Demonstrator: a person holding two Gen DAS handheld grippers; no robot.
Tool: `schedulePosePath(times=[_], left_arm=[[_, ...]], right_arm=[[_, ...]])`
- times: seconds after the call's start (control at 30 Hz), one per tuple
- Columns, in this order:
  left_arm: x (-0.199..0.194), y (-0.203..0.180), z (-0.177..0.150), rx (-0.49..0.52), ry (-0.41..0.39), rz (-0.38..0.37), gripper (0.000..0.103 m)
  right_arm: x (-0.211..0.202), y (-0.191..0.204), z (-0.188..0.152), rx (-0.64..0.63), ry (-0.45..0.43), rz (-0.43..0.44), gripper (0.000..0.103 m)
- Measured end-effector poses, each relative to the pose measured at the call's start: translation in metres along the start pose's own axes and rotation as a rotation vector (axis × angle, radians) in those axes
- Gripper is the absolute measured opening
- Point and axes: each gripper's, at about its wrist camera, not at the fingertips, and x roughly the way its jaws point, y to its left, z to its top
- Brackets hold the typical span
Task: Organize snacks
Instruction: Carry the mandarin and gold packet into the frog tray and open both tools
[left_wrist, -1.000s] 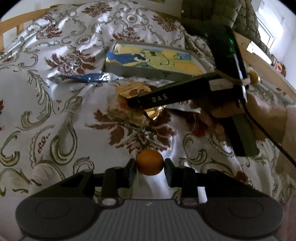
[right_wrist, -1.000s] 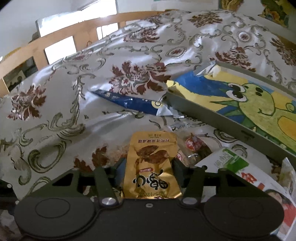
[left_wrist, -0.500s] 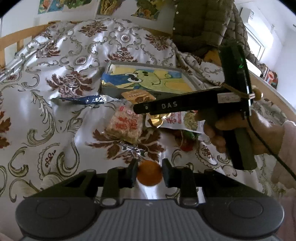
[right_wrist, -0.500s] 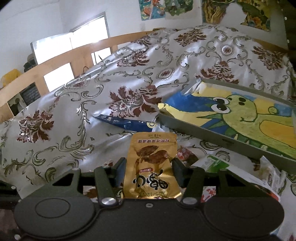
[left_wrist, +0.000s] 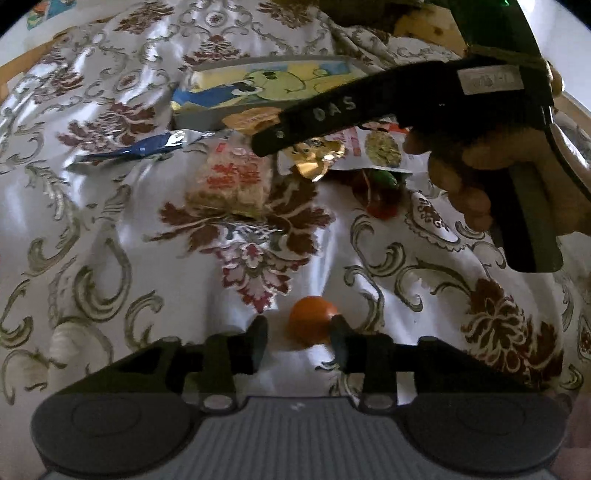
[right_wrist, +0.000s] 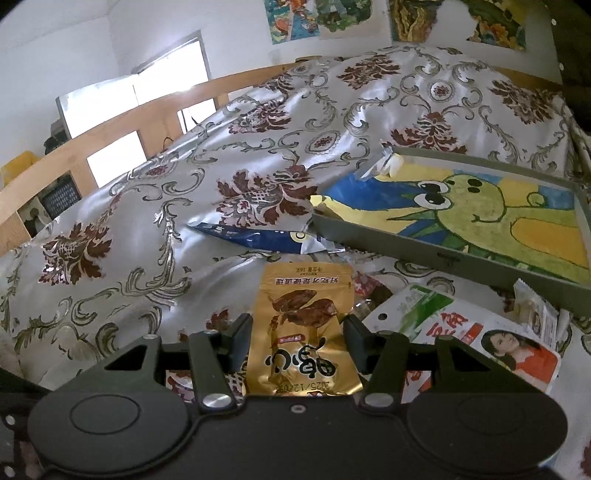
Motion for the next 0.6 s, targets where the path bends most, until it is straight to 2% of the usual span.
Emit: schedulePosePath(times=[0.23, 0.33, 0.5, 0.6], left_arm=[[0.018, -0.015, 0.003, 0.068, 0.027, -0.023, 0.047], [0.025, -0.018, 0.002, 0.078, 0.052, -0.02, 0.038], [0.02, -0.018, 0.002, 0.063, 0.038, -0.015, 0.036], [0.014, -0.012, 0.007, 0.022, 0.019, -0.015, 0.036]], right_arm=[[0.0, -0.002, -0.002, 0.006, -0.005, 0.002, 0.056], [0.0, -0.003, -0.003, 0.006, -0.006, 0.004, 0.056], [0.0, -0.005, -0.003, 0.009, -0.008, -0.003, 0.056], [-0.003, -0.006, -0.002, 0.011, -0.017, -0.009, 0.056]])
